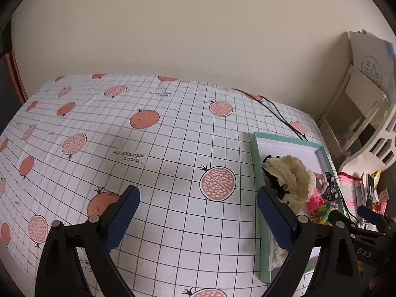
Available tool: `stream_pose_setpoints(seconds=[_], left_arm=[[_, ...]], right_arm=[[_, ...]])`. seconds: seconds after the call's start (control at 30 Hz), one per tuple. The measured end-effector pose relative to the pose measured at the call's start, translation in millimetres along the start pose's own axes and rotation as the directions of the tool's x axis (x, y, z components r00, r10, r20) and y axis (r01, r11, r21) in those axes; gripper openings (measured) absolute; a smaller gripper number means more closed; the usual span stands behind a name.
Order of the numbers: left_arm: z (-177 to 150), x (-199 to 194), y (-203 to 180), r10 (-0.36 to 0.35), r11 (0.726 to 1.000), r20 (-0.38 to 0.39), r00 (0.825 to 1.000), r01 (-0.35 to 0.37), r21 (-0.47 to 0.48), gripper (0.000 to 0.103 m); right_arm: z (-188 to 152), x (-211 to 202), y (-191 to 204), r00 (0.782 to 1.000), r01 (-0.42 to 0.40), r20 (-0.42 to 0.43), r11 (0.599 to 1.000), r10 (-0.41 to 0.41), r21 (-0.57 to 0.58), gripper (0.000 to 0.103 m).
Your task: Organize objects
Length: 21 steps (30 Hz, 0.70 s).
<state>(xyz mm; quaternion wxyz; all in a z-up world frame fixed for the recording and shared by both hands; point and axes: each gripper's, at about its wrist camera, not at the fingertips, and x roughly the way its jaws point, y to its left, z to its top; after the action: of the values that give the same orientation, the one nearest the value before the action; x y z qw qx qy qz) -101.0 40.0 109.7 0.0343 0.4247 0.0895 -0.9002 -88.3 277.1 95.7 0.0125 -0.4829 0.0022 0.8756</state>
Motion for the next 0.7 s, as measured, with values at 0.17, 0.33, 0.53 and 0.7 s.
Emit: stream_pose_setpoints(seconds=[0.17,0.33,0.53,0.7], left_arm=[[-7,-17,2,-0.005,1.0,0.008,1.0,0.005,0.027,0.096],[-17,-30,9,0.018,0.999,-0.001,1.0,-0.018,0.041,0.095],[-30,-45,16,0.016,0.999,-0.007,1.0,-0.015,0.044,0.095],[-46,-48,14,0.017,0.998,-0.025,1.0,-0.015,0.057,0.095]], right_arm=[[-16,-16,8,1.0,-0.012,0.016,1.0,0.012,-0.001,0.103],[-28,-30,14,0.999,-0.025,0.03,1.0,0.025,-0.002,0.103],[-44,-36,22,0.999,-0.034,0.024,0.999,0.035,-0.014,0.103],[-64,-34,28,1.0,-0.017,0.011,0.999,0.018,-0.047,0.103]])
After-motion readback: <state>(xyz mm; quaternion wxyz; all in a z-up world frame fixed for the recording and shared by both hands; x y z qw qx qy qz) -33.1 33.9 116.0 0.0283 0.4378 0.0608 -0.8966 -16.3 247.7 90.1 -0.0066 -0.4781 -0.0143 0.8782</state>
